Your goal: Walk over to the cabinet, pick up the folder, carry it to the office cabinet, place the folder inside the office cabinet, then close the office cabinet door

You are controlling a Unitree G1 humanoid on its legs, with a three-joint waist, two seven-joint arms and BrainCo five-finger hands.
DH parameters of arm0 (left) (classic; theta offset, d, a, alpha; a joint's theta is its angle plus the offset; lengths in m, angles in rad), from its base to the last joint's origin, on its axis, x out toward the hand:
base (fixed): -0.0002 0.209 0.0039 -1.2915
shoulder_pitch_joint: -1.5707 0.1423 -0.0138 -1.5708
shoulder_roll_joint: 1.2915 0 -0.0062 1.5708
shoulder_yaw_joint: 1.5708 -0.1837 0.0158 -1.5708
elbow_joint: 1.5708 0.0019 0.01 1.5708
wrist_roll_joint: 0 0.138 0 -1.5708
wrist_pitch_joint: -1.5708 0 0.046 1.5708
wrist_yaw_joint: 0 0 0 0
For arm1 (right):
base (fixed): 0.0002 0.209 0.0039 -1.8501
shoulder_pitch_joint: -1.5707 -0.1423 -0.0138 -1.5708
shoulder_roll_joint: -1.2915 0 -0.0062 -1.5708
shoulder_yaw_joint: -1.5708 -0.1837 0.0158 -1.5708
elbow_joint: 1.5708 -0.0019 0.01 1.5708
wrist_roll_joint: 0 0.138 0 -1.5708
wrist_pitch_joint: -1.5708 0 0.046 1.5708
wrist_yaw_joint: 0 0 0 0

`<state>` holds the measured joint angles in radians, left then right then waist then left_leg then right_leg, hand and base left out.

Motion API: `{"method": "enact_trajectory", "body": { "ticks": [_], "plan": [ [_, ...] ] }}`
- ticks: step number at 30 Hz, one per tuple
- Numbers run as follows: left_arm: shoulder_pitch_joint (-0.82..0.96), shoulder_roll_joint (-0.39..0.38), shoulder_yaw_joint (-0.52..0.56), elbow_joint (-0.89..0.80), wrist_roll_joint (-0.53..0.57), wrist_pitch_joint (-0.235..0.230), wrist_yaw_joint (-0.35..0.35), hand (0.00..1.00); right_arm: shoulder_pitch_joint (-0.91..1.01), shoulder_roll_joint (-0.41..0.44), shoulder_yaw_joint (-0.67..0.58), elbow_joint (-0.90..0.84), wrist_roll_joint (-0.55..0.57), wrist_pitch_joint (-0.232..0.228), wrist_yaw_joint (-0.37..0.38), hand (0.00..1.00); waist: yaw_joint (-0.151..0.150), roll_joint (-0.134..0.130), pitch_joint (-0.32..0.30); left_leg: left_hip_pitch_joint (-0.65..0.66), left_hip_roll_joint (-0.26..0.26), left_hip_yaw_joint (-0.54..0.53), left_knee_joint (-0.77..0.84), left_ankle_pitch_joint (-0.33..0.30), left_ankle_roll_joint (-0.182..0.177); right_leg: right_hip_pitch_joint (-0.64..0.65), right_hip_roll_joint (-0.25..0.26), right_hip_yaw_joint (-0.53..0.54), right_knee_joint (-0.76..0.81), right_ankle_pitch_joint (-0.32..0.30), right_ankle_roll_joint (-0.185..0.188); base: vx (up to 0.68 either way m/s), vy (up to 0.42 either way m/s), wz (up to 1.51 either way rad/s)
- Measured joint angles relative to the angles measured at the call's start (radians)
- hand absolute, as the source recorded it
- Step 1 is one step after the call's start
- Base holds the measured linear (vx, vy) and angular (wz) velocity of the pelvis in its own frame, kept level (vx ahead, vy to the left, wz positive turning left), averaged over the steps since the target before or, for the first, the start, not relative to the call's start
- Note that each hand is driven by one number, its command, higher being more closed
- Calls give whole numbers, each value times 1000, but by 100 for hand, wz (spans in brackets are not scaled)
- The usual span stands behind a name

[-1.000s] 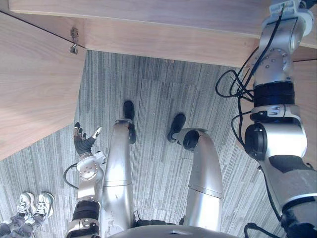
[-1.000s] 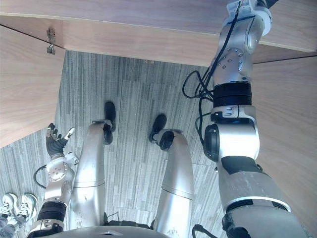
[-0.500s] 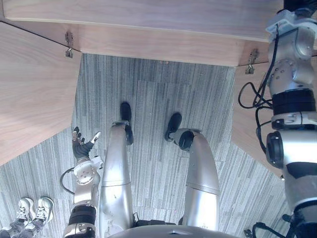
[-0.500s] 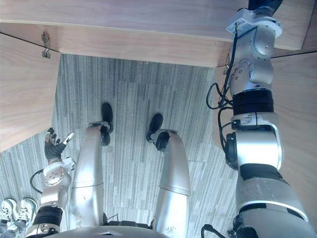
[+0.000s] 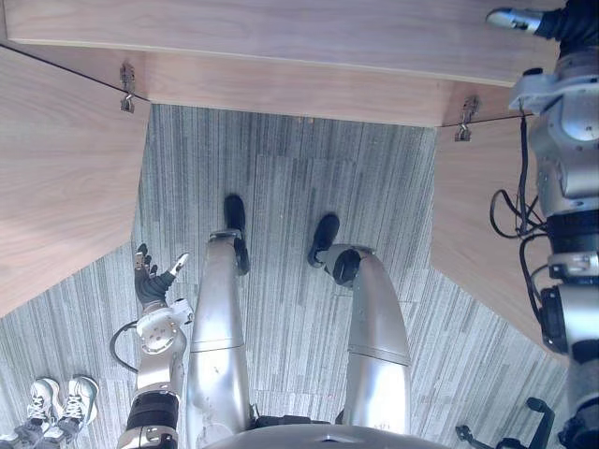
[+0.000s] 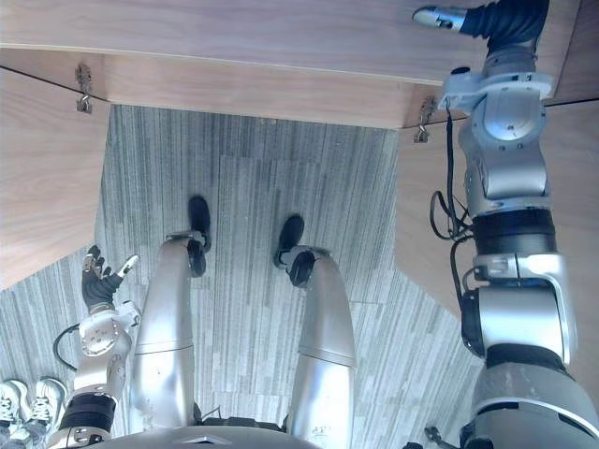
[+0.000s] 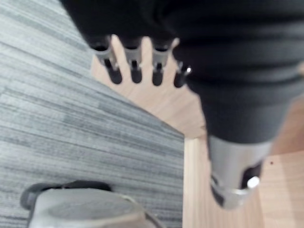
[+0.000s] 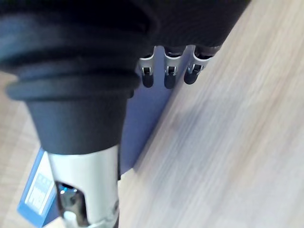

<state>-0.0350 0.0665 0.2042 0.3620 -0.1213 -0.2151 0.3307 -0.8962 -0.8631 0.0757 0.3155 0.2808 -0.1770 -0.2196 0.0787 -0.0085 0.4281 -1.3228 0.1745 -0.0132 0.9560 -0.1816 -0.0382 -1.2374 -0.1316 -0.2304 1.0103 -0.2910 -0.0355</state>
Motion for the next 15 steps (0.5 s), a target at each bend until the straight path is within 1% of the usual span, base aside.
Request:
{"method": "enact_trajectory", "body": {
  "ticks": [1, 3, 4, 7, 9, 10, 15],
  "plan": [
    [0, 0, 2, -1, 5, 0, -3, 0, 14, -7, 0, -14, -20, 2, 0, 0, 0, 0, 0, 0, 1, 0, 0, 0, 0, 1, 1, 0, -2, 1, 1, -7, 36, -4],
    [3, -1, 14, -5, 19, 6, -10, 0, 55, -23, 0, -41, -105, 7, 3, 0, -2, -2, -1, 0, 1, 3, -2, -1, 1, 1, 1, 0, -9, 3, 5, -7, 36, -4],
    [7, -1, 20, -16, 23, 12, -12, 0, 79, -28, 0, -47, -133, 7, 16, 0, 0, -5, -3, 0, 1, 4, -2, -1, 2, 1, 1, 1, -10, 3, 5, -4, 33, -2],
    [28, 2, 30, -40, 29, 15, -18, 0, 134, -44, 4, -72, -154, 8, 55, 0, 3, -20, -12, 0, 1, 6, -5, -2, 4, 1, 0, 1, -12, 3, 4, -1, 10, 0],
    [33, 3, 31, -40, 29, 16, -18, 0, 149, -68, 15, -75, -153, 7, 82, 0, 5, -21, -12, 0, 0, 6, -5, -2, 4, 3, -1, 0, -12, 3, 4, 5, 13, 2],
    [37, 3, 31, -40, 35, 17, -22, 0, 150, -88, 41, -76, -153, 6, 93, 0, 5, -21, -12, 0, 0, 7, -5, -2, 4, 3, -2, 0, -12, 3, 4, 0, 0, 0],
    [44, 3, 30, -40, 48, 17, -39, 0, 200, -93, 62, -107, -150, 3, 150, 0, 7, -21, -12, 3, 0, 9, -8, -2, 4, 4, -2, 1, -12, 3, 5, 0, 0, 0]
  ]
}}
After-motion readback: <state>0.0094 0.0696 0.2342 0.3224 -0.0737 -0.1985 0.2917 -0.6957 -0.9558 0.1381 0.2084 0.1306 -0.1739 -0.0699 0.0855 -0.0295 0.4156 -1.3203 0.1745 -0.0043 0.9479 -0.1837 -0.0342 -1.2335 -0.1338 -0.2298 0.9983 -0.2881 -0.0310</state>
